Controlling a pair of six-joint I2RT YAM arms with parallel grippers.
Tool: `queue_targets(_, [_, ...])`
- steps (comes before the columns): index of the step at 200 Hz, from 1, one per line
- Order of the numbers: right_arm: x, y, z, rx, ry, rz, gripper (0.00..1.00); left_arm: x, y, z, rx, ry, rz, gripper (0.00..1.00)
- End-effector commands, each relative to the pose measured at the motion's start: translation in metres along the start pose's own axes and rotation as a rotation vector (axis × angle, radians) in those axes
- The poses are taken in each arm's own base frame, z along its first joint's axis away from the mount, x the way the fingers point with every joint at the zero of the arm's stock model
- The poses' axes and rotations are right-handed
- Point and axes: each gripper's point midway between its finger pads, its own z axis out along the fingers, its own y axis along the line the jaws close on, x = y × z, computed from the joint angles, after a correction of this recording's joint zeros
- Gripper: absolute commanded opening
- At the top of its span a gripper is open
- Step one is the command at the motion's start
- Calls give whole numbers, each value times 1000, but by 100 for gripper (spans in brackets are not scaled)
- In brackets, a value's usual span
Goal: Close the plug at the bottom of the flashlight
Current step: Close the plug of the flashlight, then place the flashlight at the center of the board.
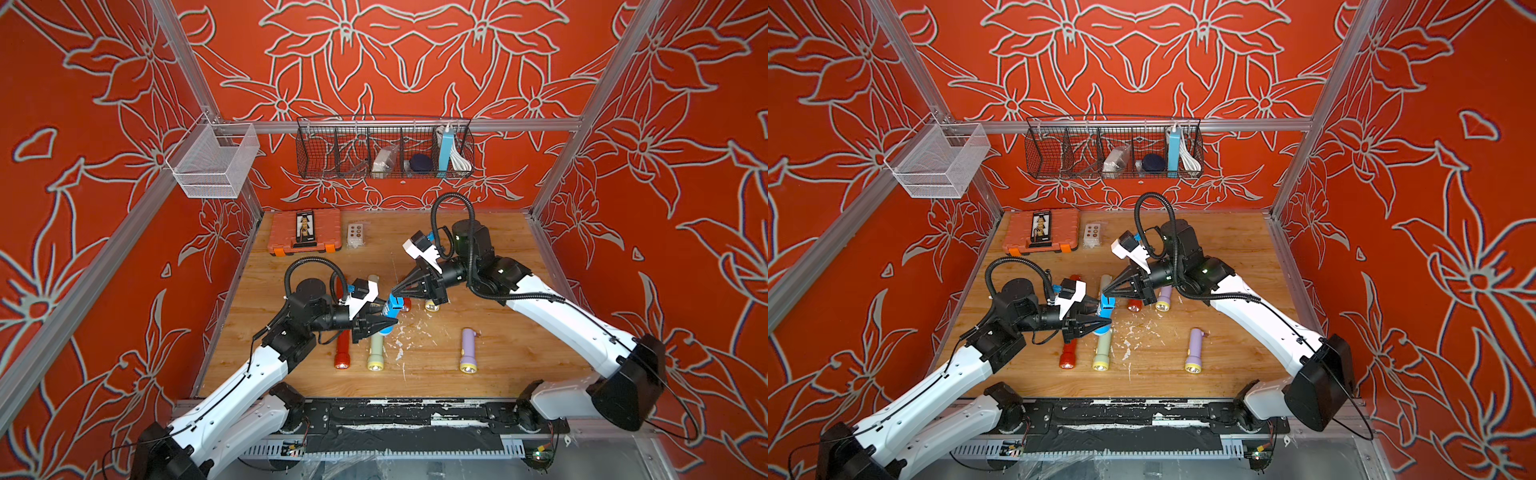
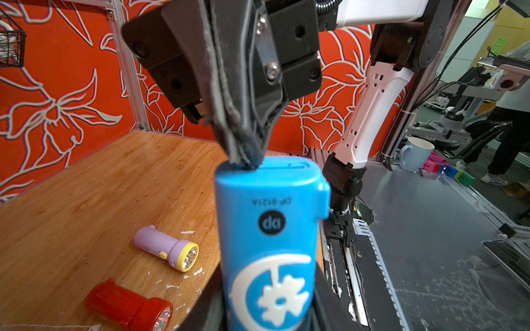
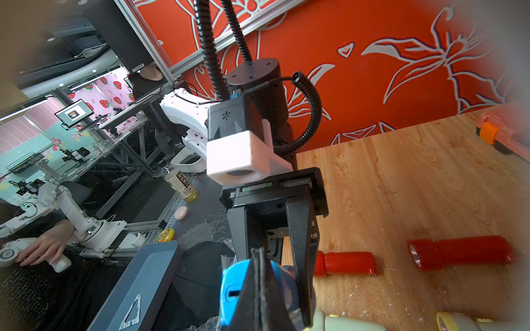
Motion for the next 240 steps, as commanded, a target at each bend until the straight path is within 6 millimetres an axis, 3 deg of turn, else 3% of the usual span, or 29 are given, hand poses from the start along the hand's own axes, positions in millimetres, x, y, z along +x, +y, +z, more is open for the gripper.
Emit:
queue_targets(1, [5, -26, 2, 110, 30, 7, 3, -41, -17, -6, 51, -103, 145, 0])
queue_targets(34, [-20, -62, -15, 349, 29, -49, 7, -40, -22, -4, 91, -95, 130, 0])
queue_targets(62, [-40, -83, -28, 440, 14, -63, 9, -41, -27, -4, 106, -95, 132, 0])
queue_targets(90, [-39, -104, -40, 557, 25, -33, 17, -43, -24, -3, 85, -82, 110, 0])
queue_targets(116, [-10, -139, -70, 816, 71, 63, 25, -40, -12, 2, 21, -62, 75, 0])
queue_targets(137, [32, -164, -109, 1069, 107, 178, 31, -34, -1, 9, -47, -23, 28, 0])
queue_targets(152, [62, -170, -136, 1202, 105, 244, 36, -28, 0, 16, -74, 22, 0, 0])
queue_targets(193, [122, -158, -201, 1462, 11, 372, 58, -11, 8, 36, -164, 67, -128, 0])
queue_targets(230, [144, -132, -247, 1642, -67, 385, 70, 10, 37, 43, -391, 84, -366, 0])
queue_targets(240, [145, -126, -254, 1664, -77, 378, 72, 29, 47, 48, -462, 133, -453, 0])
